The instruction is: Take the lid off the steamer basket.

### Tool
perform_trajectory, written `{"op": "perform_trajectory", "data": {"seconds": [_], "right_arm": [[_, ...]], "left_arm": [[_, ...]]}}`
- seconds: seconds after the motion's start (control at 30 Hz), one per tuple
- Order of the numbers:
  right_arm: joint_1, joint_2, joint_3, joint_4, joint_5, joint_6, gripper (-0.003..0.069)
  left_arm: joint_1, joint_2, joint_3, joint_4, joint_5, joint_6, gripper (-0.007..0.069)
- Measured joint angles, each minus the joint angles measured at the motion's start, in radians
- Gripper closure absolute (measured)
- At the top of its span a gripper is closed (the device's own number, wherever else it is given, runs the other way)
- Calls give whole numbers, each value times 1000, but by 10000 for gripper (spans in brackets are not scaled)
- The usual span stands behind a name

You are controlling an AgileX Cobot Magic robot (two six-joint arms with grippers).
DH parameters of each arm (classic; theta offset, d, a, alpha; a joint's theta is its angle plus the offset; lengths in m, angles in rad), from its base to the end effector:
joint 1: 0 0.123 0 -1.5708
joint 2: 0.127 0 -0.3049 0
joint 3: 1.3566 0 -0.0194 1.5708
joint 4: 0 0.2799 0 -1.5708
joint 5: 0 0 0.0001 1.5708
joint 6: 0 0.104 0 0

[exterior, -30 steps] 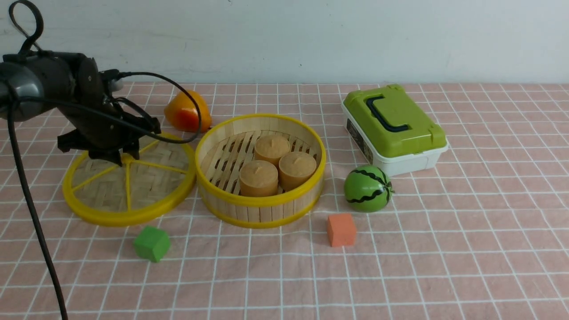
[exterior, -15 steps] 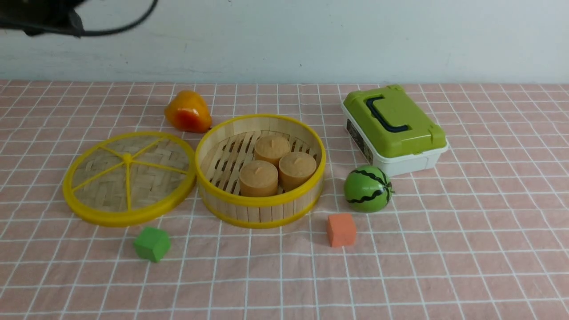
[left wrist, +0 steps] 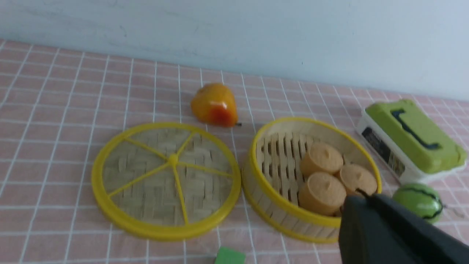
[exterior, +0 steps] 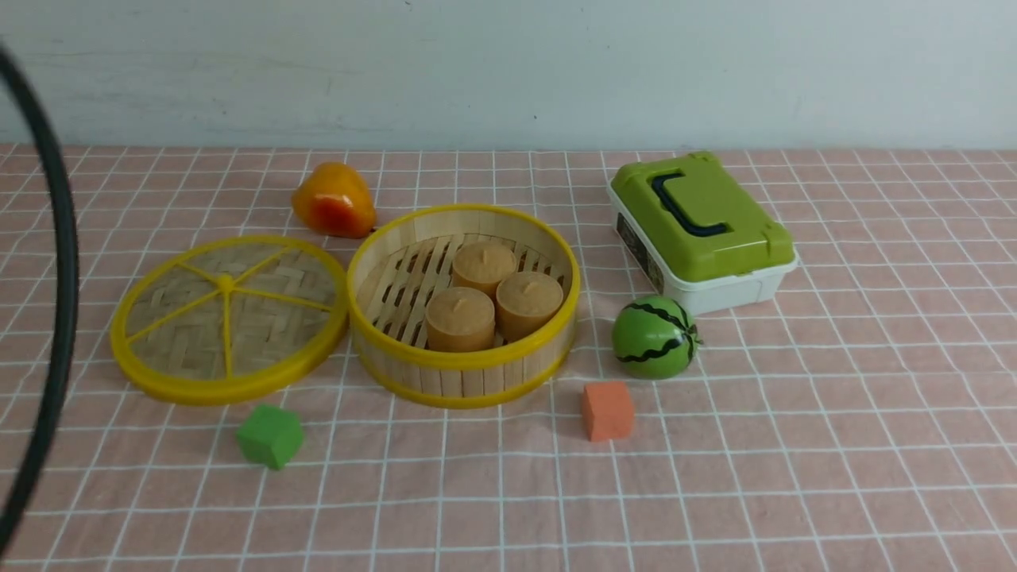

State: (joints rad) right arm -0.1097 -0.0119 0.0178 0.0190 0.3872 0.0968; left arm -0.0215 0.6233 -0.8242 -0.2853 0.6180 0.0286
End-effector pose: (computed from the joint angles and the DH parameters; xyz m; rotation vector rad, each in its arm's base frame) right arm 0.0733 -0.0073 0.1687 0.2049 1.8654 0.0100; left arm 0.1371 -0.0199 0.3976 -0.0613 1.8878 -0.3099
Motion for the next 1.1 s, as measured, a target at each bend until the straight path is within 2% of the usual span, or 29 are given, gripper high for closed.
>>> {"op": "perform_trajectory", "data": {"seconds": [0.1,0.13,0.23,0.27,0.43,0.7,0.87,0.93,1.0,1.03,1.1], "right_arm": [[0,0,0,0,0,0,417],[0,0,0,0,0,0,417],[0,0,0,0,0,0,417],[0,0,0,0,0,0,417],[0,0,0,0,0,0,417],[0,0,0,0,0,0,417],[0,0,0,0,0,0,417],[0,0,0,0,0,0,417],[0,0,0,0,0,0,417],[0,0,0,0,0,0,417],[0,0,0,0,0,0,417]], "left_arm": [[0,-123,115,-31,-15,56,637],[0,-213,210,-59,-35,104,637],[0,-323,314,-113,-78,186,637],[0,-392,379,-164,-110,255,637],[0,-486,524,-249,-139,388,637],[0,-496,609,-263,-153,398,637],[-2,-496,637,-263,-226,397,637],[-16,-501,660,-265,-283,396,637],[-46,-536,737,-271,-443,383,637],[-48,-539,743,-270,-453,379,637],[-61,-572,803,-237,-537,318,637]]}}
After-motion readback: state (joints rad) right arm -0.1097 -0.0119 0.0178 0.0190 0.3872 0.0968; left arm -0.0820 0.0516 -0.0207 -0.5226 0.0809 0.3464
